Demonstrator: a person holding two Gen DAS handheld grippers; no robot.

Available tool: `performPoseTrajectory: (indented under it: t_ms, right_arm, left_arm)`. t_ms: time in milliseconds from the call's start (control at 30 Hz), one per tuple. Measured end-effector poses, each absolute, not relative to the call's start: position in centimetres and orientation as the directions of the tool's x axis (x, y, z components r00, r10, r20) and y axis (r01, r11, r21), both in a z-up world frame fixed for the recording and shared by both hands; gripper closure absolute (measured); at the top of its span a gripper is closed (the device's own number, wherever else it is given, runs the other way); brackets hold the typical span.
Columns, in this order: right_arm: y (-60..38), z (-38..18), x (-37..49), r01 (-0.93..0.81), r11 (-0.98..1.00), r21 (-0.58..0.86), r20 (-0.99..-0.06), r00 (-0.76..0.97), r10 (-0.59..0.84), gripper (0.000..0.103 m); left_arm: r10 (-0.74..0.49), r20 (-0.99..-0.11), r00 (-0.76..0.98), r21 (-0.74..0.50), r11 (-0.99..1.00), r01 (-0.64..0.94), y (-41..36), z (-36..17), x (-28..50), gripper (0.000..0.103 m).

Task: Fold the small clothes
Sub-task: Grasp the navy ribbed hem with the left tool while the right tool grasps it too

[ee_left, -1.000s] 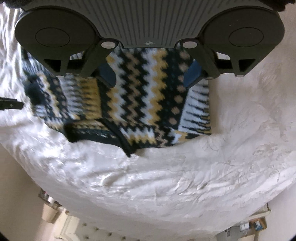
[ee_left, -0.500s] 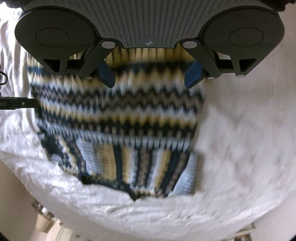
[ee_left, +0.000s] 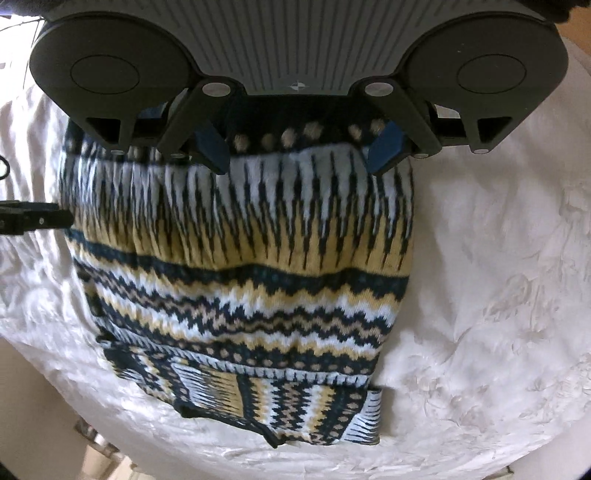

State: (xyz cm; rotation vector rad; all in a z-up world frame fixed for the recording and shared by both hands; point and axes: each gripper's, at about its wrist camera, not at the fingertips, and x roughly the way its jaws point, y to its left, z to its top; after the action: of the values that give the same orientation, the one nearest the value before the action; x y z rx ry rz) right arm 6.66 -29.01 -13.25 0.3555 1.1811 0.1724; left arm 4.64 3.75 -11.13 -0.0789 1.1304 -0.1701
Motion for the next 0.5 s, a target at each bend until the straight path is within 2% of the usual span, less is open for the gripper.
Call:
performPoseTrajectory:
  t_ms: [500]
  right_arm:
    - [-23.9,-13.0,-2.4,0.096,0.944,0.317,-0.889,0.377,0.26,0.013]
  left_arm:
    - [-0.25,-0.854,0.456,-0.18,0.965,0.192,6.5,-11.2,0.5,0.021]
